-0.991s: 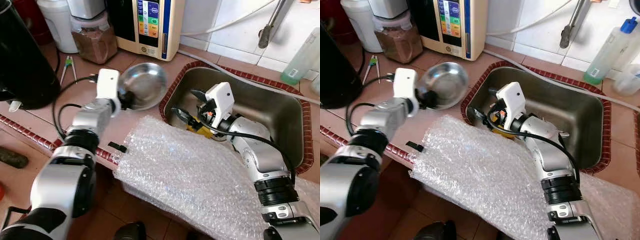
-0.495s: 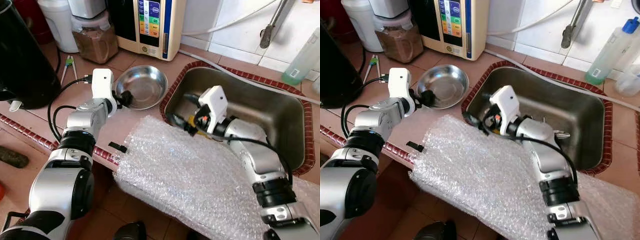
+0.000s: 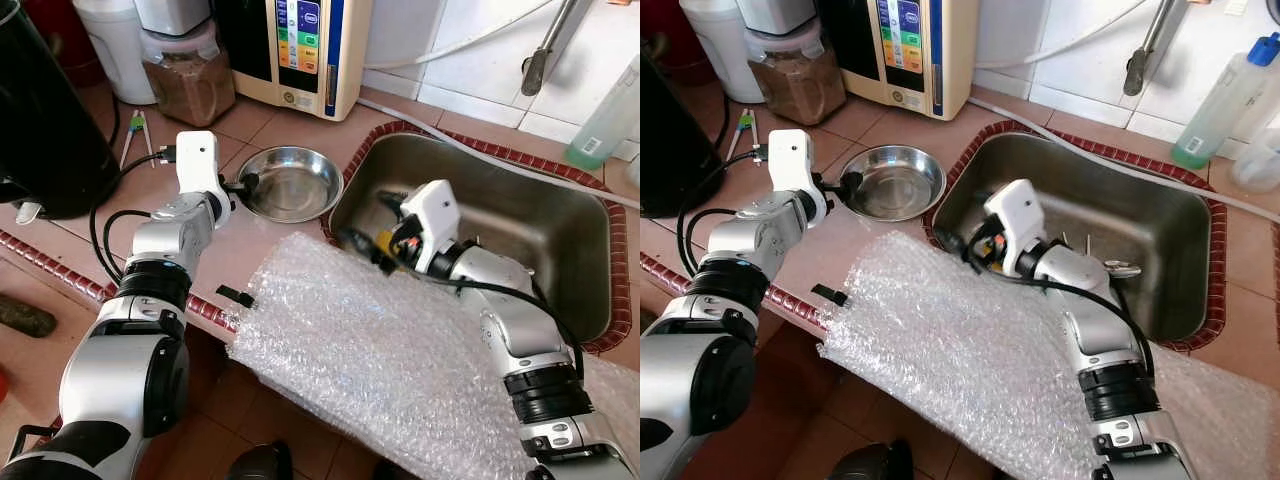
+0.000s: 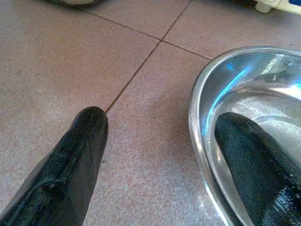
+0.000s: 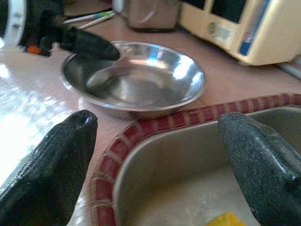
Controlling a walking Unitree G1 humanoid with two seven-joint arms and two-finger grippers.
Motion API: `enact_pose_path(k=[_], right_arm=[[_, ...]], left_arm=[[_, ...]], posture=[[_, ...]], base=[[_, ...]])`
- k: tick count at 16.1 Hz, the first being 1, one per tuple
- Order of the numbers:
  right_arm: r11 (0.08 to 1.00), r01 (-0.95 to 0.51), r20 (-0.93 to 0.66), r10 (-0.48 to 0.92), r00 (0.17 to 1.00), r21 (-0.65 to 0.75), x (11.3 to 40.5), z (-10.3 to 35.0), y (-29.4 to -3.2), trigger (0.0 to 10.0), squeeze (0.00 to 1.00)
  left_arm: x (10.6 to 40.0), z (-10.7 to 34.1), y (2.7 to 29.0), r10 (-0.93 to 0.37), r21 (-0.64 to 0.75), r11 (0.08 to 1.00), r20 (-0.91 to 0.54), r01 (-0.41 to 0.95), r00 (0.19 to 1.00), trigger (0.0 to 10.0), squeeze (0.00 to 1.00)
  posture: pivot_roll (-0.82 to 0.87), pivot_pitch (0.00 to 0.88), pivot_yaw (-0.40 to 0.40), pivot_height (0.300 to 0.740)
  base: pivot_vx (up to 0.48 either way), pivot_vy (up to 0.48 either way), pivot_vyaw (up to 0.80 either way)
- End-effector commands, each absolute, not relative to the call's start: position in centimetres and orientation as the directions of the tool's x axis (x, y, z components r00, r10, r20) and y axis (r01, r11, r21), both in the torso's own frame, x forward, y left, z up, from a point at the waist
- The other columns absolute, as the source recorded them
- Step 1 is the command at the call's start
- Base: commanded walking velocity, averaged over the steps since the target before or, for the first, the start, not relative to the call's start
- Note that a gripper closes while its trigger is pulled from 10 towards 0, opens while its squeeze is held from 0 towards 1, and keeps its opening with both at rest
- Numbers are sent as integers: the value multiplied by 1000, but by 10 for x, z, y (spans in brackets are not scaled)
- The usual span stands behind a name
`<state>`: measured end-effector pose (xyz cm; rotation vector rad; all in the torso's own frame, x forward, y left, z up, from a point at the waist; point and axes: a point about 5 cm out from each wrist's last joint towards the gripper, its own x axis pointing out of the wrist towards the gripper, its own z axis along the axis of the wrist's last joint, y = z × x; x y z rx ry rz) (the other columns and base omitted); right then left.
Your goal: Kitchen organization
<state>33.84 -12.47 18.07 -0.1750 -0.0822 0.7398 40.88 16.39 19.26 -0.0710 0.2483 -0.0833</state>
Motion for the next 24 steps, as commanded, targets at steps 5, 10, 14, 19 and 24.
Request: enact_pose_path(k=[5,10,14,19,24], right_arm=[[786,-599,62,612,788,-153,341,184,-127,10000,435],[778,-613,55,624,780,-138,336,182,-128,10000,431],[761,-636,25,644,765,-130,331,178,-130,10000,435],[776,-619,37,627,778,-123,336,183,-130,10000,435],[784,-610,40,617,786,-112,338,182,-129,10000,431]], left_arm=[[412,204,146,-146,-32,989,-199,142,969,10000,0],[406,179,141,-187,-6,981,-302,194,935,6353,0],[397,158,150,-195,-10,979,-361,205,912,0,0],[392,156,164,-182,-36,983,-369,182,911,0,0],[381,153,173,-220,-64,975,-400,212,890,0,0]], posture=[[20,121,38,740],[13,122,36,740],[11,126,29,740],[23,130,28,740],[30,131,28,740]], base=[[0,0,0],[0,0,0],[0,0,0],[0,0,0],[0,0,0]])
